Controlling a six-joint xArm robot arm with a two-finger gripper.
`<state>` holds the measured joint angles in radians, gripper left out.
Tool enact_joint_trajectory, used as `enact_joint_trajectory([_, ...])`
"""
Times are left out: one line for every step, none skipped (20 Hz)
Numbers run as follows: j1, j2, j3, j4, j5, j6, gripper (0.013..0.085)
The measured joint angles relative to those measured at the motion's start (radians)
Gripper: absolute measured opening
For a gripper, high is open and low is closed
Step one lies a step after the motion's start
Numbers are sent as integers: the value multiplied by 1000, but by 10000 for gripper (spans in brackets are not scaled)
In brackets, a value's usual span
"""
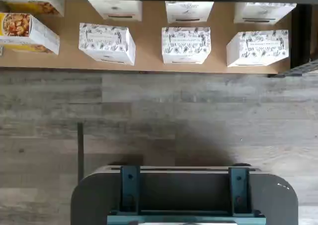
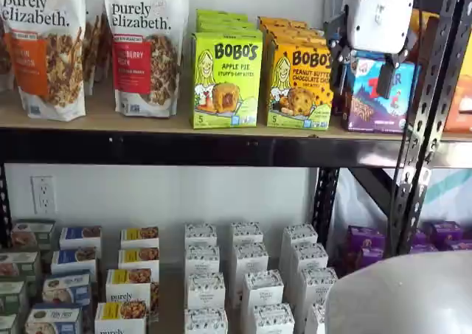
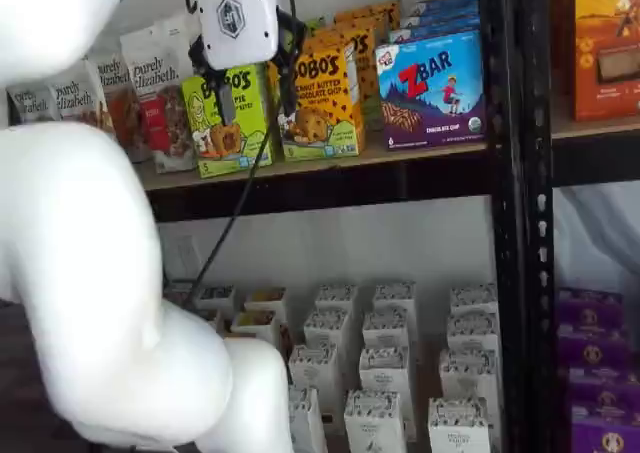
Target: Pick up the orange box on the top shelf, the fifth box from the left
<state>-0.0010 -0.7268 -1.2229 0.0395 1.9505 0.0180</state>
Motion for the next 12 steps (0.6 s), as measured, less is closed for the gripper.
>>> enact_joint_trajectory([-4, -3, 3, 5, -6, -2, 850])
enact_joint_trajectory([-10, -8, 8, 13, -14, -5, 850])
enact_joint_trajectory([-13, -11, 10, 15, -19, -7, 850])
enact_joint_trajectory([-14, -12, 11, 15, -21, -8, 850])
enact_joint_trajectory([-13, -12, 10, 12, -21, -8, 850])
enact_joint_trajectory([-11, -11, 10, 8, -21, -9, 850])
enact_joint_trajectory([-9, -11, 9, 3, -23, -8, 850])
enact_joint_trajectory([-4, -12, 10, -5, -26, -7, 850])
enact_joint_trajectory([0, -13, 12, -13, -31, -5, 850])
enact_joint_trajectory([8, -14, 14, -25, -39, -2, 850])
enact_joint_trajectory([15, -15, 18, -38, -54, 1, 850])
enact_joint_trajectory([16, -16, 20, -44, -68, 1, 850])
